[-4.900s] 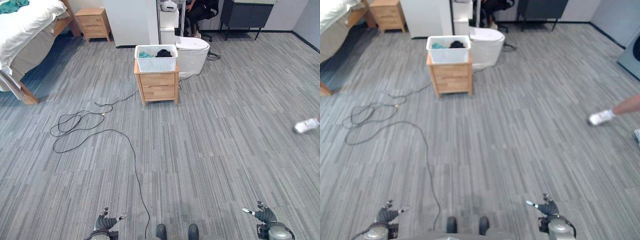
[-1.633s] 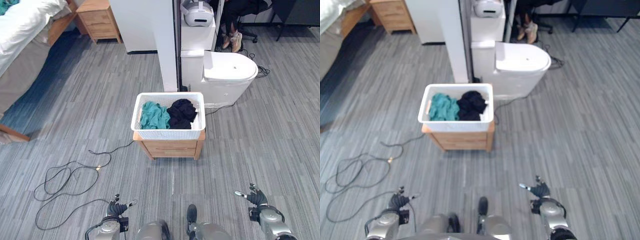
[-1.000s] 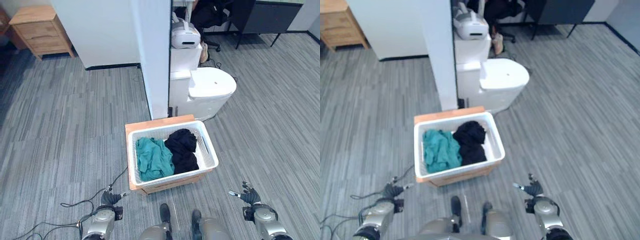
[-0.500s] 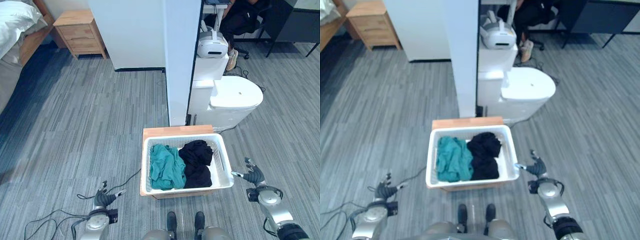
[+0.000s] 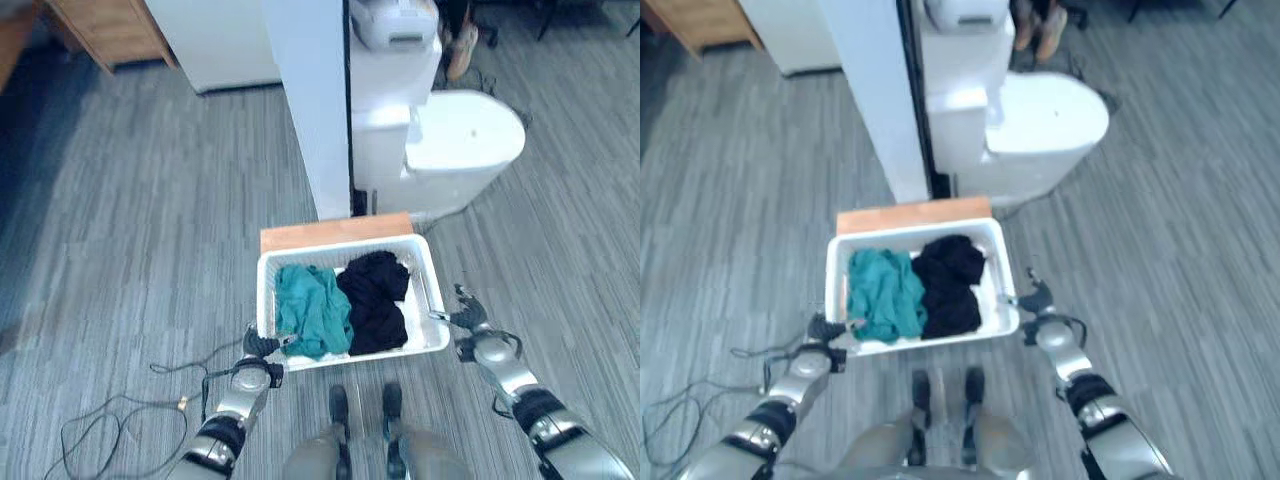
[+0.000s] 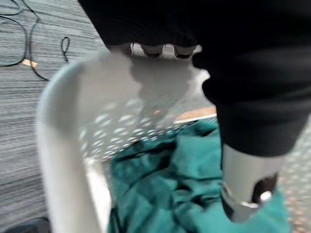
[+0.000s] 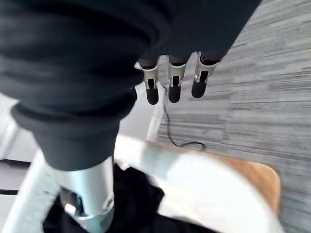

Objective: Grab the laundry basket,head to the washer,open it,put in the laundry and shut it.

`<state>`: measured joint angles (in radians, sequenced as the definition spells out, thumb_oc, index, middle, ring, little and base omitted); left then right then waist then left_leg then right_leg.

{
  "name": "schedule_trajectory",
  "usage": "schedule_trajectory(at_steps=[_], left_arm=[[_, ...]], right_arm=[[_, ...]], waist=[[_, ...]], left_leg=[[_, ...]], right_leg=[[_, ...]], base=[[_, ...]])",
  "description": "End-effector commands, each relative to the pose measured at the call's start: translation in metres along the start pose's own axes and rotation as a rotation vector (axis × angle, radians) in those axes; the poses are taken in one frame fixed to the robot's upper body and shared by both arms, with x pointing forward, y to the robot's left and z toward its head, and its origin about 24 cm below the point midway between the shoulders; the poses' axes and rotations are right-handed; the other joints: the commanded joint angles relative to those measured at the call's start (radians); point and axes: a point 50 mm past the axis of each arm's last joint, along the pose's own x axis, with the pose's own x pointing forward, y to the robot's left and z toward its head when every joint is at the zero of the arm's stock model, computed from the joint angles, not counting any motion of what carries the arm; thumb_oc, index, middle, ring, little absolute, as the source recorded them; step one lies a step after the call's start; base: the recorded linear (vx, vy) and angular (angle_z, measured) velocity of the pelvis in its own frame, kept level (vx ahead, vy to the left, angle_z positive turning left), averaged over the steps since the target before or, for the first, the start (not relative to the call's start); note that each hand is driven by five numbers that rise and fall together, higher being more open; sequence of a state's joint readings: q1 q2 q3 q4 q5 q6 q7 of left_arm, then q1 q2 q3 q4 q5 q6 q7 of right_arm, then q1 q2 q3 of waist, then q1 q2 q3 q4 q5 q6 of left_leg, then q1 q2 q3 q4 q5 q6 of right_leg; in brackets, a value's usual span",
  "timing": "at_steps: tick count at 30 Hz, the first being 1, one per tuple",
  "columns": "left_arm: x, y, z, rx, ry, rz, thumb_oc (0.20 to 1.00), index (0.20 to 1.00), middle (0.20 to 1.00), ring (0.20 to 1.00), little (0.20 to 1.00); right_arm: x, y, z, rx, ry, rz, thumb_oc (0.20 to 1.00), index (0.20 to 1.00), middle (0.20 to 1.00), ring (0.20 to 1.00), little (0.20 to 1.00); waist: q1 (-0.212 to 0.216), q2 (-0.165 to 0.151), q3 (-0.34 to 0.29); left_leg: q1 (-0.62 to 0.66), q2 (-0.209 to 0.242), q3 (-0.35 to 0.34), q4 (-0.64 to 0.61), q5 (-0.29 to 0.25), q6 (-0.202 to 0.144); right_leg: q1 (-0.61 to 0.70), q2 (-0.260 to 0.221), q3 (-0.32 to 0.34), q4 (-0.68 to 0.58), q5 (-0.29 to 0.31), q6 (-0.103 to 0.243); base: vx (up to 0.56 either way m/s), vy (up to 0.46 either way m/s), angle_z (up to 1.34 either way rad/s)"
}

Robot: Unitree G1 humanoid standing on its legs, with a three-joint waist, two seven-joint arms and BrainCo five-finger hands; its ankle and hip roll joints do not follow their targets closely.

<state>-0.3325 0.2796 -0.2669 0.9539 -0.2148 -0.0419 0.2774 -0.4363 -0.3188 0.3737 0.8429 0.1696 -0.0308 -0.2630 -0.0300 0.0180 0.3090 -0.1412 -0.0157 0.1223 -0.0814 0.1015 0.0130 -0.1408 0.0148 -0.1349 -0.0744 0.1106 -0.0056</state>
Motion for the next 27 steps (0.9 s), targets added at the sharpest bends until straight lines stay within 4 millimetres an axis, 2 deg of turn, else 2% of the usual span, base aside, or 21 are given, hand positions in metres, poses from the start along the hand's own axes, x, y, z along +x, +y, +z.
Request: schedule_trajectory(at_steps=[1, 5, 6, 7, 8, 11, 16, 20, 21, 22, 24, 25, 27], left_arm=[[0.003, 0.002, 0.003, 0.067, -0.008, 0.064, 1.0, 1.0, 1.0, 1.0, 1.0], [0.008, -0.003, 0.014, 0.073, -0.009, 0.073, 1.0, 1.0, 1.0, 1.0, 1.0], [0.008, -0.004, 0.013, 0.068, -0.01, 0.065, 1.0, 1.0, 1.0, 1.0, 1.0], [0.007, -0.006, 0.015, 0.069, -0.025, 0.053, 0.598, 0.598, 0.598, 0.598, 0.598], [0.007, -0.006, 0.015, 0.069, -0.025, 0.053, 0.2, 0.2, 0.2, 0.2, 0.2], [-0.001, -0.02, 0.024, 0.004, -0.105, -0.015, 0.2, 0.2, 0.2, 0.2, 0.2], [-0.012, -0.019, 0.032, -0.066, -0.195, -0.046, 0.2, 0.2, 0.2, 0.2, 0.2], [-0.026, -0.01, 0.034, -0.129, -0.265, -0.063, 0.2, 0.2, 0.2, 0.2, 0.2], [-0.026, -0.01, 0.033, -0.128, -0.264, -0.064, 0.2, 0.2, 0.2, 0.2, 0.2], [-0.034, -0.004, 0.031, -0.141, -0.285, -0.079, 0.2, 0.2, 0.2, 0.2, 0.2], [-0.041, 0.001, 0.03, -0.136, -0.313, -0.096, 0.2, 0.2, 0.2, 0.2, 0.2], [-0.048, 0.006, 0.027, -0.139, -0.324, -0.111, 0.2, 0.2, 0.2, 0.2, 0.2], [-0.054, 0.008, 0.025, -0.144, -0.333, -0.125, 0.2, 0.2, 0.2, 0.2, 0.2]], right_arm=[[0.003, 0.017, 0.015, 0.068, -0.032, -0.001, 1.0, 1.0, 1.0, 1.0, 1.0], [0.007, 0.026, 0.022, 0.107, -0.007, 0.007, 1.0, 1.0, 1.0, 1.0, 1.0], [0.007, 0.028, 0.021, 0.116, 0.0, 0.013, 0.78, 0.78, 0.78, 0.78, 0.78], [0.006, 0.029, 0.02, 0.117, -0.001, 0.021, 0.47, 0.47, 0.47, 0.47, 0.47], [0.006, 0.029, 0.02, 0.117, -0.001, 0.021, 0.2, 0.2, 0.2, 0.2, 0.2], [-0.001, 0.032, 0.018, 0.185, -0.033, 0.039, 0.2, 0.2, 0.2, 0.2, 0.2], [-0.01, 0.019, 0.024, 0.192, -0.129, 0.019, 0.2, 0.2, 0.2, 0.2, 0.2], [-0.023, -0.004, 0.022, 0.182, -0.203, -0.027, 0.2, 0.2, 0.2, 0.2, 0.2], [-0.024, -0.004, 0.021, 0.181, -0.202, -0.026, 0.2, 0.2, 0.2, 0.2, 0.2], [-0.032, -0.016, 0.018, 0.183, -0.228, -0.047, 0.2, 0.2, 0.2, 0.2, 0.2], [-0.042, -0.024, 0.012, 0.192, -0.24, -0.066, 0.2, 0.2, 0.2, 0.2, 0.2], [-0.053, -0.03, 0.007, 0.206, -0.254, -0.074, 0.2, 0.2, 0.2, 0.2, 0.2], [-0.061, -0.033, 0.001, 0.23, -0.255, -0.082, 0.2, 0.2, 0.2, 0.2, 0.2]], waist=[[-0.005, -0.042, -0.008], [0.002, -0.039, 0.015], [0.003, -0.038, 0.021], [0.003, -0.038, 0.024], [0.003, -0.038, 0.024], [0.004, -0.037, 0.019], [-0.002, -0.039, 0.004], [-0.01, -0.04, -0.021], [-0.009, -0.04, -0.021], [-0.015, -0.04, -0.036], [-0.023, -0.039, -0.05], [-0.034, -0.04, -0.063], [-0.045, -0.04, -0.074]], left_leg=[[-0.015, 0.045, 0.018, 0.035, -0.047, -0.039], [-0.056, 0.043, 0.011, 0.051, -0.034, -0.041], [-0.056, 0.042, 0.008, 0.054, -0.035, -0.041], [-0.057, 0.042, 0.006, 0.055, -0.034, -0.041], [-0.058, 0.042, 0.006, 0.055, -0.034, -0.041], [-0.041, 0.04, 0.004, 0.047, -0.037, -0.043], [-0.005, 0.041, 0.006, 0.042, -0.05, -0.043], [0.039, 0.046, 0.009, 0.036, -0.064, -0.044], [0.042, 0.046, 0.009, 0.035, -0.064, -0.044], [0.066, 0.048, 0.011, 0.031, -0.069, -0.045], [0.09, 0.051, 0.013, 0.025, -0.072, -0.048], [0.106, 0.056, 0.015, 0.025, -0.075, -0.05], [0.116, 0.059, 0.019, 0.035, -0.082, -0.051]], right_leg=[[-0.047, -0.065, 0.033, 0.148, -0.16, 0.088], [-0.081, -0.064, 0.035, 0.162, -0.153, 0.085], [-0.081, -0.064, 0.034, 0.165, -0.155, 0.085], [-0.082, -0.065, 0.033, 0.166, -0.156, 0.085], [-0.082, -0.065, 0.033, 0.166, -0.156, 0.085], [-0.064, -0.065, 0.037, 0.159, -0.16, 0.086], [-0.029, -0.063, 0.039, 0.148, -0.167, 0.087], [0.019, -0.06, 0.037, 0.129, -0.174, 0.087], [0.022, -0.06, 0.037, 0.128, -0.174, 0.087], [0.049, -0.056, 0.036, 0.119, -0.18, 0.086], [0.075, -0.053, 0.036, 0.106, -0.183, 0.085], [0.097, -0.049, 0.038, 0.096, -0.186, 0.083], [0.111, -0.045, 0.046, 0.089, -0.187, 0.082]], base=[[-0.08, -0.027, -0.07], [-0.02, -0.008, -0.01], [0.0, 0.0, 0.0], [0.0, 0.0, 0.0], [0.0, 0.0, 0.0], [0.02, -0.009, 0.02], [0.02, -0.015, 0.03], [0.04, -0.037, 0.11], [0.06, -0.054, 0.08], [0.07, -0.057, 0.01], [0.06, -0.085, -0.04], [0.02, -0.091, -0.03], [0.01, -0.056, -0.01]])
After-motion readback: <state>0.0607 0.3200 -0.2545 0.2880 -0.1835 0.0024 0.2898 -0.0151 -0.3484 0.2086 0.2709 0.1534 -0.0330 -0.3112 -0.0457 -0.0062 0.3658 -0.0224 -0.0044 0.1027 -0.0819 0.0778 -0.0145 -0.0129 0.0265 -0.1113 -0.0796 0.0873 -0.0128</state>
